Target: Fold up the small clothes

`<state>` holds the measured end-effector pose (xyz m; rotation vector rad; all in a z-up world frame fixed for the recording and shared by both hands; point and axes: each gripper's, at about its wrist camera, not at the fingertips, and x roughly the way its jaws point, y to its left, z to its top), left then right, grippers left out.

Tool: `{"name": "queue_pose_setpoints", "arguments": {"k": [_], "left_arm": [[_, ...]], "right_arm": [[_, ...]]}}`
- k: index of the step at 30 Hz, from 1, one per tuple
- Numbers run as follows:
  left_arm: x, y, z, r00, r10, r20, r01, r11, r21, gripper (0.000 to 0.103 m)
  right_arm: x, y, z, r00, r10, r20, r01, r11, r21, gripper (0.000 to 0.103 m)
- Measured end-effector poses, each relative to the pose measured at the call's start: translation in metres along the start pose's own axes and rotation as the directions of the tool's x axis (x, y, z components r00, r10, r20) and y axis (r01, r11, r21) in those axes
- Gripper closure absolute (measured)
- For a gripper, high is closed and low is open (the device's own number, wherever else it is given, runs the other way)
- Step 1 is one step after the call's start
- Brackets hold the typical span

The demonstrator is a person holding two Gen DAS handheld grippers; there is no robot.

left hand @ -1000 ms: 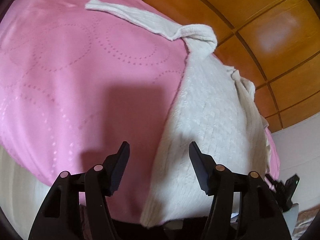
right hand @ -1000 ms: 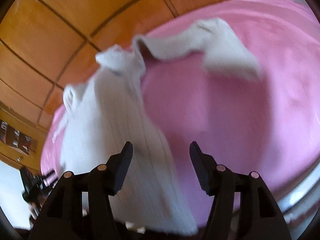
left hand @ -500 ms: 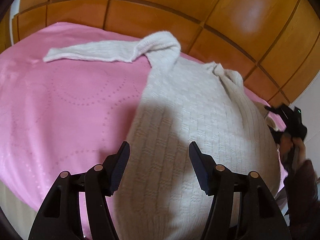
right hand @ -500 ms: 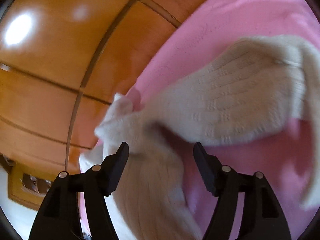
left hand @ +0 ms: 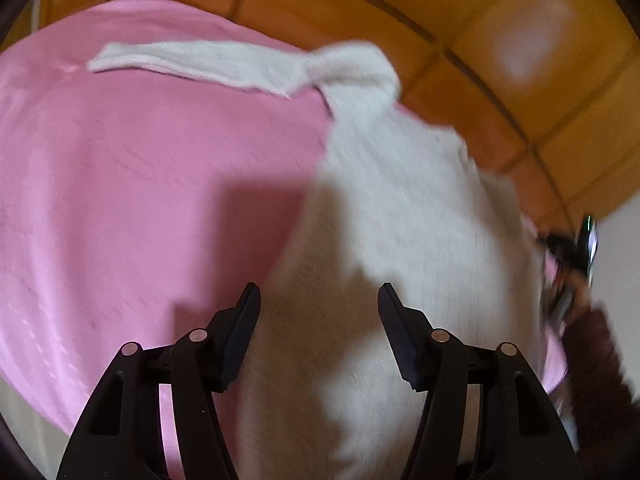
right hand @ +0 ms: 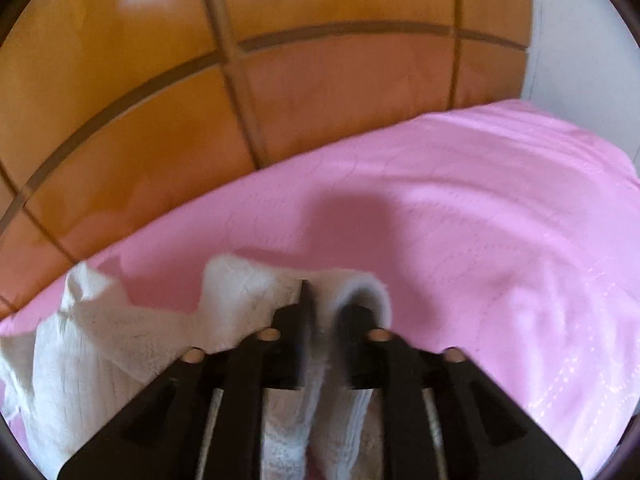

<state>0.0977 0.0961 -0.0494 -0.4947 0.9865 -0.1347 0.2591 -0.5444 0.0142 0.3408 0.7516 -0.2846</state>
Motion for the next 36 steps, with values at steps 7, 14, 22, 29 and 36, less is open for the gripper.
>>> {"name": "queue_pose_setpoints", "arguments": {"k": [7,14,22,29,36], "left_arm": [[-0.020,0.090,0.069,0.985,0.131,0.116,-0.094,0.955,-0.281,0.033],[-0.004,0.155,0.129,0.972,0.181,0.148,-0.094,0.881,-0.464,0.033],[-0.001,0.134,0.156,0.853,0.488,0.184,-0.431,0.859,-0.276,0.032],[-0.022,0.130,0.121,0.827,0.496,0.265,-0.531,0.844,0.079,0.032],[0.013,0.126,0.140,0.791,0.549,0.268,-0.606,0.764,0.222,0.032]], "right_arm": [[-0.060,0.010,-0.044,0.992,0.112,0.052,-0.114,0.993,0.040,0.020],[-0.107,0.082,-0.122,0.937,0.347,-0.031,-0.347,0.925,-0.157,0.017],[-0.084,0.152,-0.187,0.936,0.314,-0.157,-0.348,0.888,-0.300,0.016],[-0.077,0.162,-0.199,0.954,0.281,-0.108,-0.301,0.879,-0.370,0.007],[-0.074,0.166,-0.203,0.963,0.251,-0.098,-0.269,0.881,-0.389,0.004]]}}
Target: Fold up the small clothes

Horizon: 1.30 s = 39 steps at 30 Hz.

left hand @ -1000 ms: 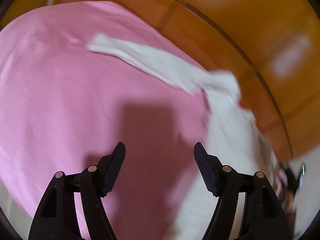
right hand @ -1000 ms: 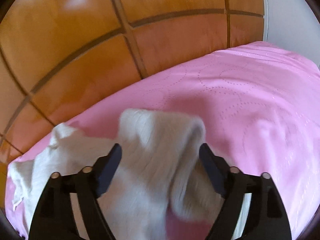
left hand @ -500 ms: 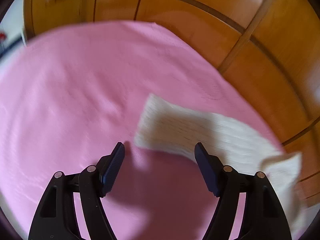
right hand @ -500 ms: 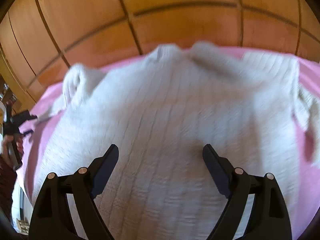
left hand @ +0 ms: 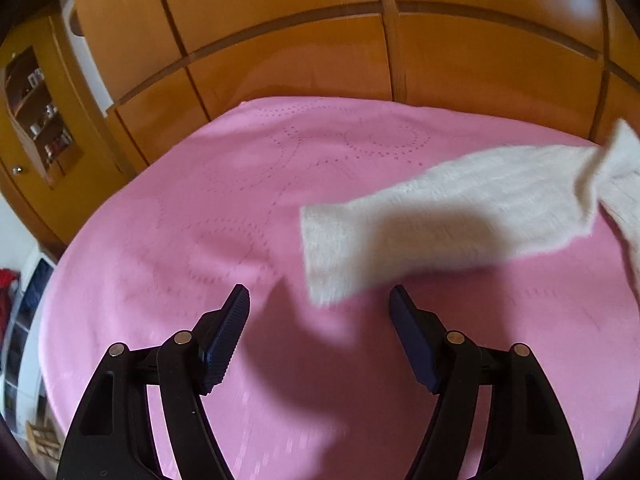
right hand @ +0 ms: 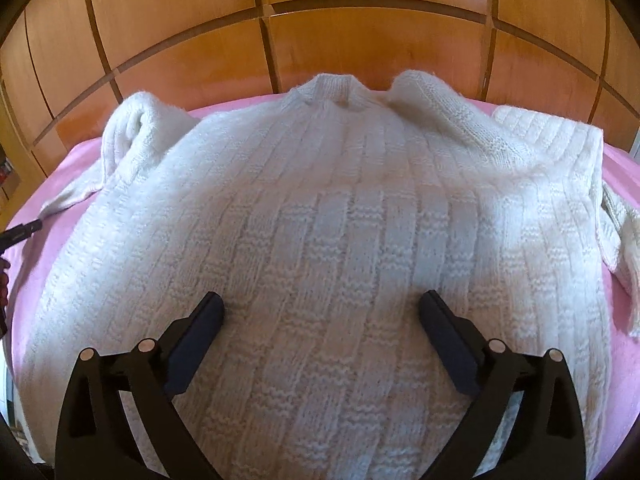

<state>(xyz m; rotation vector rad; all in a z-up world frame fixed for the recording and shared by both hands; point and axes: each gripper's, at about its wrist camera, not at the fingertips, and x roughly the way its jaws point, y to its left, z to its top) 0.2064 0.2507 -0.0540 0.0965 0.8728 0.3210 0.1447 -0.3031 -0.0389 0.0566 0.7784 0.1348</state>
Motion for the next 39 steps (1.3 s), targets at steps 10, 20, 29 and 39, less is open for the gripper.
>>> {"name": "queue_pose_setpoints", "arguments": {"k": [10,20,29,39], "left_arm": [[-0.005,-0.001,0.030,0.991,-0.137,-0.001,0.137,0.990,0.015,0.098],[-0.135,0.145,0.056,0.921,-0.338,0.195,0.390,0.794,-0.466,0.098],[-0.052,0.164,0.084,0.978,-0.196,-0.066,0.112,0.771,-0.627,0.098],[0.003,0.149,0.015,0.958,-0.192,-0.212,-0.009,0.719,-0.695,0.048]], "right_arm": [[0.004,0.003,0.000,1.000,-0.030,0.000,0.030,0.999,-0.013,0.002],[0.003,0.000,0.000,1.000,-0.013,0.013,0.013,1.000,-0.003,0.002],[0.002,-0.004,0.000,1.000,-0.004,0.020,0.004,1.000,-0.004,0.002],[0.002,-0.003,0.001,1.000,-0.029,0.005,0.029,0.999,-0.023,0.002]]}}
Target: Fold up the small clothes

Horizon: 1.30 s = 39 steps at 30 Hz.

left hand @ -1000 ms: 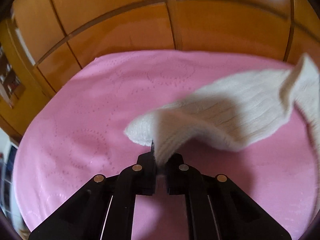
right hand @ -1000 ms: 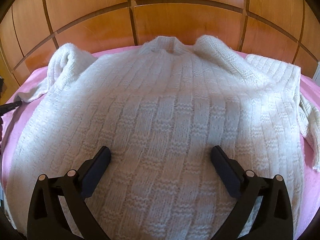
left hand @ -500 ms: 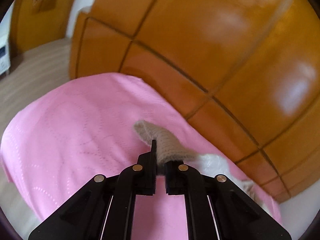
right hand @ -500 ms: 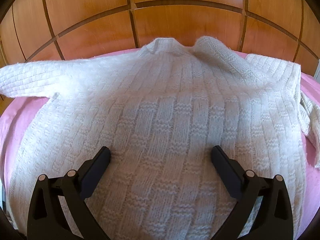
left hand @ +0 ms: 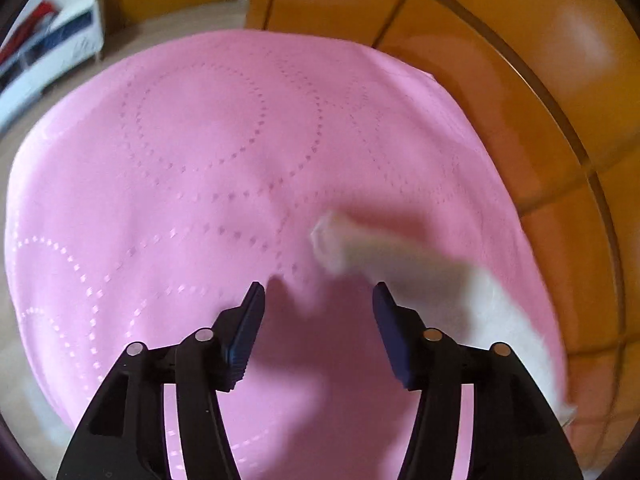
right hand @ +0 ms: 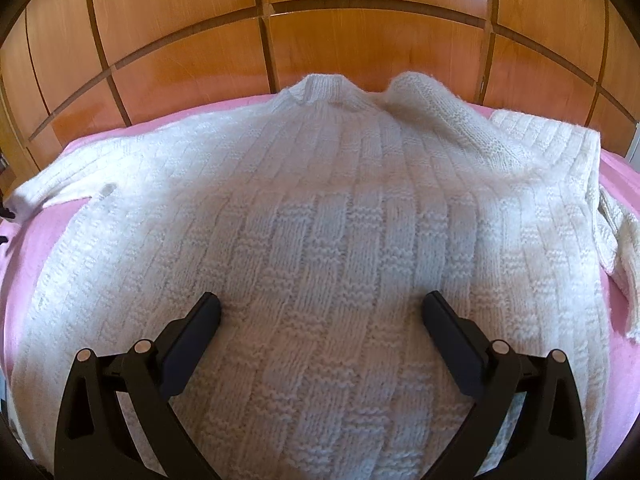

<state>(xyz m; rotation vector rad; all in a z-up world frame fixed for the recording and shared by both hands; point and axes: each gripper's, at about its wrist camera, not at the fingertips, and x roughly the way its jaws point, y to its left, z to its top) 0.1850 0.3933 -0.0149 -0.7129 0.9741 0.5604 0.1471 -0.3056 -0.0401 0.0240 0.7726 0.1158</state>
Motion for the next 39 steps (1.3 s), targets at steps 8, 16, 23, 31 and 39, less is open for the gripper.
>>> {"name": "queue_pose_setpoints", "arguments": {"k": [8,16,23,31,39], "left_arm": [[-0.026,0.024,-0.019,0.989,-0.101,0.107,0.101,0.995,0.004,0.040],[-0.055,0.000,0.036,0.962,-0.162,0.219,0.166,0.986,0.001,0.040],[-0.059,-0.010,-0.030,0.976,-0.136,0.173,0.083,0.955,0.285,0.040],[0.009,-0.063,-0.083,0.953,-0.279,-0.118,0.303,0.876,0.376,0.045],[0.015,-0.136,0.035,0.963,-0.249,0.100,0.228,0.956,0.187,0.054]], "right_arm": [[0.001,0.006,0.014,0.999,-0.019,-0.027,0.019,1.000,0.025,0.002],[0.010,0.008,0.009,0.999,-0.032,-0.006,0.032,0.999,0.004,0.002],[0.011,0.007,0.008,1.000,-0.023,0.001,0.023,1.000,0.009,0.002],[0.009,0.007,0.006,1.000,-0.027,0.003,0.027,1.000,0.008,0.002],[0.009,0.007,0.007,1.000,-0.024,0.005,0.024,1.000,0.009,0.002]]}}
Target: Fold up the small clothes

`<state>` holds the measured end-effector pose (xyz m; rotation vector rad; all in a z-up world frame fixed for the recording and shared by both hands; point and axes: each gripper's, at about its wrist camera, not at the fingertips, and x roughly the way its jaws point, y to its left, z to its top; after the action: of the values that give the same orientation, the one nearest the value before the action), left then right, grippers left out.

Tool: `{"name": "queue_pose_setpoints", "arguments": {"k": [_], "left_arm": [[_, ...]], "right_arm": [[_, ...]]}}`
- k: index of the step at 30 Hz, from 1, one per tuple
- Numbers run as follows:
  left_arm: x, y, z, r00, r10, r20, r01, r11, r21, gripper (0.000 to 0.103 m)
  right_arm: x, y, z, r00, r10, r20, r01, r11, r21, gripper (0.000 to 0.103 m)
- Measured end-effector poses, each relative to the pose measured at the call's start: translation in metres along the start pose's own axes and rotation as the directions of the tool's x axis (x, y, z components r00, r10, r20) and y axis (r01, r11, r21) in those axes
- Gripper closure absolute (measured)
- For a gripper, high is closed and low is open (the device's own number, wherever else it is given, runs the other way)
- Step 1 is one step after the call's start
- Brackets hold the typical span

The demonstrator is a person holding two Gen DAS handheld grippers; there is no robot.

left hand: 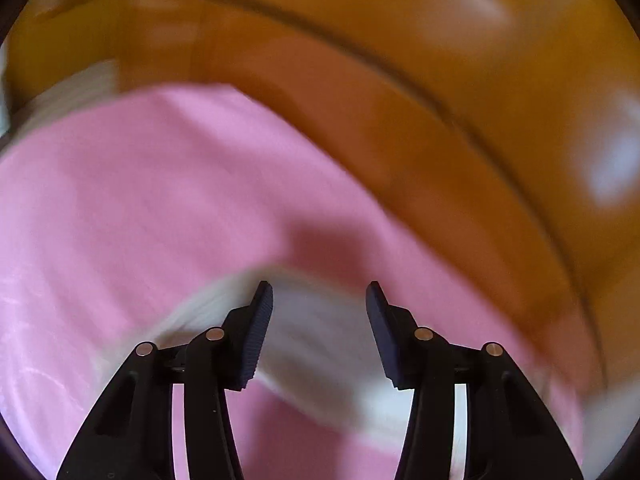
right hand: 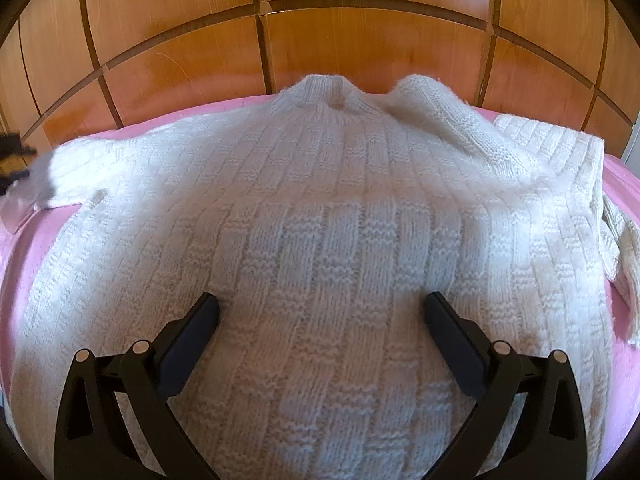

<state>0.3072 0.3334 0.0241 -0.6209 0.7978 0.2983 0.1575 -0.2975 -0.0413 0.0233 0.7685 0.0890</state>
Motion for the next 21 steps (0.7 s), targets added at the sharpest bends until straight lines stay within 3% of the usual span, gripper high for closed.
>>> {"name": "queue_pose_setpoints", "arguments": {"k": [2,5,10,15,16,17,19,20,21], "left_arm": [[-0.011,0.018,0.010,0.999,0.015,0.035,-0.013,0.998,-0.057,0.051],[-0.023,0.047,-0.006,0.995,0.086,0.043,-0.083,0.995,-0.049,0.047],[-0.015,0.104,-0.050,0.997,0.012,-0.070,-0.024,0.984,-0.178,0.047],[0.014,0.088,-0.055,0.994,-0.080,-0.070,0.060,0.965,-0.257,0.045],[0.024,0.081,-0.052,0.995,-0.077,-0.070,0.055,0.960,-0.274,0.042],[0.031,0.073,-0.048,0.996,-0.064,-0.066,0.044,0.959,-0.280,0.031],[0.045,0.063,-0.041,0.999,-0.028,-0.042,0.015,0.958,-0.285,0.029],[0.048,0.060,-0.039,0.999,-0.021,-0.044,0.008,0.961,-0.277,0.031],[0.052,0.056,-0.037,0.998,-0.017,-0.053,0.003,0.968,-0.252,0.057]], "right_arm": [[0.000,0.000,0.000,1.000,0.002,0.002,-0.002,1.000,0.002,0.002],[0.001,0.000,0.000,1.000,0.000,0.002,0.000,1.000,0.002,0.002],[0.002,0.001,0.000,1.000,-0.005,0.001,0.005,1.000,-0.002,0.002],[0.001,0.002,0.000,1.000,-0.007,0.002,0.007,1.000,-0.003,0.002],[0.002,0.002,0.000,1.000,-0.006,0.001,0.006,1.000,-0.003,0.002],[0.002,0.002,0.001,1.000,-0.007,0.001,0.007,1.000,-0.003,0.002],[0.001,0.002,0.000,1.000,-0.005,0.002,0.005,1.000,-0.002,0.002],[0.001,0.002,0.000,1.000,-0.004,0.002,0.004,1.000,-0.001,0.002],[0.002,0.001,0.000,1.000,-0.003,0.002,0.003,1.000,0.000,0.002]]}}
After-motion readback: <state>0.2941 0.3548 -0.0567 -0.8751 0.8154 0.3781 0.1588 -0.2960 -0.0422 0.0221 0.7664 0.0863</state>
